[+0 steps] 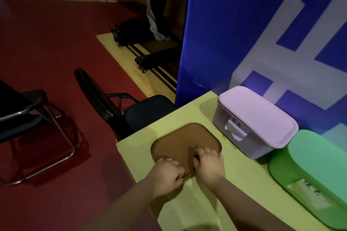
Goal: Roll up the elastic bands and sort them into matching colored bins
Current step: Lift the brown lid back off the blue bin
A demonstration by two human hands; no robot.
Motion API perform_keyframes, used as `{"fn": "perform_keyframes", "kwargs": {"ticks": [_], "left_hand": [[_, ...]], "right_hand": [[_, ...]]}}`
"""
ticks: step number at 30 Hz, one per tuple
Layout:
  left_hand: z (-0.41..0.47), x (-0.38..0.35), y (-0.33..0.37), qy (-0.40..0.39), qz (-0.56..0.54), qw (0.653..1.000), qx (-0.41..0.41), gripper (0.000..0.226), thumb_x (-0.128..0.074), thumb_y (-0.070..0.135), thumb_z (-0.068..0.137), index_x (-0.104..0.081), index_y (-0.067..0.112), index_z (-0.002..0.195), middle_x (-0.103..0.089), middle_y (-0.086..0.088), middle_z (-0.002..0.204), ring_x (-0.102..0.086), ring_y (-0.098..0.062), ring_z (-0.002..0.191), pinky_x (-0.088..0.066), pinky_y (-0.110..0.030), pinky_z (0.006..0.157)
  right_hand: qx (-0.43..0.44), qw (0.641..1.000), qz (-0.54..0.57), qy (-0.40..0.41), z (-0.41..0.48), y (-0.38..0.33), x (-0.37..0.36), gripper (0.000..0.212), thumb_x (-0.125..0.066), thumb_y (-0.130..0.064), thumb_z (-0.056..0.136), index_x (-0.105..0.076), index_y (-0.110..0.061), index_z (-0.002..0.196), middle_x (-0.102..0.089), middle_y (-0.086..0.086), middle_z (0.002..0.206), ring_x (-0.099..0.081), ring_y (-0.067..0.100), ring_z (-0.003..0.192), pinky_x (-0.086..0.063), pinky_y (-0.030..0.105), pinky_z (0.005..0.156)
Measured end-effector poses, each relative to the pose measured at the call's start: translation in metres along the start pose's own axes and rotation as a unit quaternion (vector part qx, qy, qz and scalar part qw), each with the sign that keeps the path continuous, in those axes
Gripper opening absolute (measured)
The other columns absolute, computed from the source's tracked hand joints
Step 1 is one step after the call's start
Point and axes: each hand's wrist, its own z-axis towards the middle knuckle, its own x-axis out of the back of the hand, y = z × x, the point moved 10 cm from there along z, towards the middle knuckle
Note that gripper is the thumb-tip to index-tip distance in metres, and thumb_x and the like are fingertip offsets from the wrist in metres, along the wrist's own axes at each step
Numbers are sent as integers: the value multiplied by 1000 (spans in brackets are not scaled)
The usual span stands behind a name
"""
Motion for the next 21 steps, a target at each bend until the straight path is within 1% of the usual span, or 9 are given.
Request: {"fn": "perform_keyframes", "kwargs": {"ticks": [5,9,12,14,15,16,18,19,21], "left_hand": [[-5,24,2,51,8,999,0,19,-37,29,96,-53,18,97,-53,-1,101,-48,-19,98,-31,-30,84],[-9,46,9,106,5,994,14,23,-29,28,100,-49,17,100,-51,0,104,-45,-18,98,-31,-30,82],[-11,75,7,185,-44,980,54,20,-33,24,99,-51,16,99,-51,2,101,-45,-16,96,-33,-29,83],[-14,101,8,261,-97,958,61,24,-33,24,97,-54,14,93,-50,2,90,-46,-15,86,-39,-30,80],[-17,115,13,303,-112,945,53,27,-31,25,96,-54,13,88,-48,4,83,-45,-14,79,-40,-30,74],[-21,130,19,347,-116,930,43,29,-29,25,94,-53,12,84,-44,5,78,-43,-12,73,-39,-27,69],[-28,158,31,414,-123,901,33,28,-28,22,93,-51,12,79,-40,5,75,-38,-10,70,-33,-23,68],[-28,170,36,425,-136,894,38,26,-29,20,93,-49,14,79,-40,4,75,-38,-11,70,-33,-23,69],[-25,186,45,422,-172,889,51,21,-32,20,93,-48,14,82,-43,0,80,-39,-14,75,-38,-31,71]], "right_hand": [[10,1000,6,19,-12,2,11,34,-33,-29,96,-49,-28,126,-51,-3,120,-43,21,114,-27,34,95],[24,998,24,44,-21,0,26,36,-31,-24,97,-49,-32,127,-53,-8,123,-40,19,116,-25,33,97],[49,993,51,90,-31,-2,49,37,-31,-24,95,-51,-30,126,-53,-9,124,-38,17,121,-21,31,100],[59,986,65,144,-39,1,69,43,-23,-35,94,-52,-28,125,-53,-7,125,-41,19,121,-22,32,102],[56,981,72,168,-44,4,80,50,-18,-43,91,-51,-27,126,-52,-6,128,-41,20,122,-23,33,103],[44,979,77,183,-47,10,87,55,-17,-49,90,-48,-27,129,-49,-5,133,-40,20,125,-23,34,106],[1,976,89,197,-53,29,99,53,-29,-55,92,-39,-28,136,-39,-4,143,-31,20,132,-18,37,111],[-27,972,98,210,-58,42,105,54,-36,-54,92,-36,-27,139,-35,-2,146,-28,21,135,-17,39,112],[-95,954,132,253,-71,73,119,62,-48,-52,88,-33,-23,141,-32,3,148,-27,23,137,-19,42,112]]}}
